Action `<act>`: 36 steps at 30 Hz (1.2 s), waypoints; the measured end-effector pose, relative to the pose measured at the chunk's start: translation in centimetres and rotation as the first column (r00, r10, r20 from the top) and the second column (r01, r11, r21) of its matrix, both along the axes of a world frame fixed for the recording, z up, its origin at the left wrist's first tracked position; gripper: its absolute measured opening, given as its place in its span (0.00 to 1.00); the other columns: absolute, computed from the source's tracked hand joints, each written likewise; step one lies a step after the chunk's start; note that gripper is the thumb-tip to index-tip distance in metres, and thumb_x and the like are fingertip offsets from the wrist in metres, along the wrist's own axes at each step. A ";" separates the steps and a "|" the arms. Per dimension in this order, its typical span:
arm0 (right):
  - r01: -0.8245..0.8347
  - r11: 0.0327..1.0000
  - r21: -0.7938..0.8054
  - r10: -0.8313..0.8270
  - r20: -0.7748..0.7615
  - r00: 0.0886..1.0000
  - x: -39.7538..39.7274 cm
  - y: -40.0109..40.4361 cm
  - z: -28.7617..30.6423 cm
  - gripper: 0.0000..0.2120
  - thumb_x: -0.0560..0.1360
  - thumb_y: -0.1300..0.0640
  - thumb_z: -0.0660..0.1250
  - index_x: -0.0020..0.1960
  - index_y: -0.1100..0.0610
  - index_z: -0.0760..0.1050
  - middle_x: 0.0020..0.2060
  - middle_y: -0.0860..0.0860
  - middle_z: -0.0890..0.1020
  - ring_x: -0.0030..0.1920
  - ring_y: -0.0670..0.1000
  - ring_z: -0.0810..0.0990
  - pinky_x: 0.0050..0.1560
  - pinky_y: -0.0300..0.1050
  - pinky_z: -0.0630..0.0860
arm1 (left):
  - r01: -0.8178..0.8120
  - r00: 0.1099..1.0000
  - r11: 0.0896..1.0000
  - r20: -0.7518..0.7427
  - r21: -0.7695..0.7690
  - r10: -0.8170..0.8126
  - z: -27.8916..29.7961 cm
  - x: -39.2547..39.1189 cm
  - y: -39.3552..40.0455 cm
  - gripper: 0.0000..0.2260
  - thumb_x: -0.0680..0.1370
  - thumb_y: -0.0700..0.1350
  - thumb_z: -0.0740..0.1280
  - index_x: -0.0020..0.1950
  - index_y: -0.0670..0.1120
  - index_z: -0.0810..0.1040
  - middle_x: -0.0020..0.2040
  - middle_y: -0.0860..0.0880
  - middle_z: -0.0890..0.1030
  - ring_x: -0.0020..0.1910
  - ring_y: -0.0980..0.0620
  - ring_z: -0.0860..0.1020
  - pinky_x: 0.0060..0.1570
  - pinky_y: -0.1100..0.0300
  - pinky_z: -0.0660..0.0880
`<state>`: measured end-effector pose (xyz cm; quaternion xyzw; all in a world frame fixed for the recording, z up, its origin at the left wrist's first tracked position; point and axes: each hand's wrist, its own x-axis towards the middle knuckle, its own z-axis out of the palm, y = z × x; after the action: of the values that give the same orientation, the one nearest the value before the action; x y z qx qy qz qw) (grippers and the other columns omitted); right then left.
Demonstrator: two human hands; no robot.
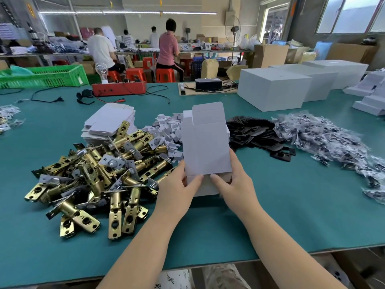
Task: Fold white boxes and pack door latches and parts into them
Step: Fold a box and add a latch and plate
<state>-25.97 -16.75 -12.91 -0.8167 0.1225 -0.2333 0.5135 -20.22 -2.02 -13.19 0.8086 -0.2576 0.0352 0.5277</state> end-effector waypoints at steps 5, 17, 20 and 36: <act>0.046 0.998 -0.036 -0.047 -0.032 0.998 0.1 -0.3 -0.2 0.37 0.72 0.62 0.61 0.72 0.31 0.55 0.35 0.40 0.78 0.35 0.46 0.77 0.40 0.48 0.81 | 0.034 0.999 0.999 -0.003 -0.014 -0.034 0.1 -0.3 -0.2 0.13 0.77 0.50 0.69 0.60 0.60 0.74 0.47 0.59 0.83 0.46 0.63 0.79 0.43 0.72 0.74; 0.080 0.915 -0.394 -0.108 -0.049 0.993 0.2 0.6 -0.1 0.38 0.77 0.57 0.62 0.75 0.36 0.42 0.34 0.46 0.74 0.35 0.54 0.73 0.35 0.45 0.71 | 0.058 0.970 0.945 -0.206 -0.323 -0.131 0.7 -0.6 -0.2 0.14 0.68 0.64 0.67 0.41 0.55 0.82 0.36 0.50 0.83 0.34 0.57 0.80 0.31 0.65 0.76; 0.086 0.870 -0.485 -0.076 0.042 0.996 -0.3 1.1 -0.1 0.40 0.75 0.58 0.64 0.73 0.38 0.40 0.44 0.50 0.78 0.37 0.53 0.71 0.35 0.44 0.67 | 0.019 0.966 0.950 -0.240 -0.313 -0.098 0.9 -0.5 -0.2 0.16 0.68 0.65 0.68 0.42 0.54 0.83 0.35 0.48 0.82 0.33 0.54 0.78 0.33 0.56 0.80; -0.004 0.981 0.193 -0.009 0.065 0.998 -0.4 -0.5 0.7 0.34 0.71 0.32 0.57 0.35 0.66 0.66 0.24 0.50 0.67 0.27 0.48 0.65 0.29 0.39 0.62 | 0.203 0.864 0.940 -0.402 -0.274 -0.303 1.5 -0.9 0.0 0.09 0.81 0.46 0.65 0.45 0.49 0.83 0.41 0.50 0.86 0.41 0.52 0.84 0.33 0.60 0.80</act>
<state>-26.38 -17.29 -12.18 -0.7547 0.1287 -0.2478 0.5937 -21.13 -2.01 -11.68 0.6904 -0.2309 -0.1892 0.6590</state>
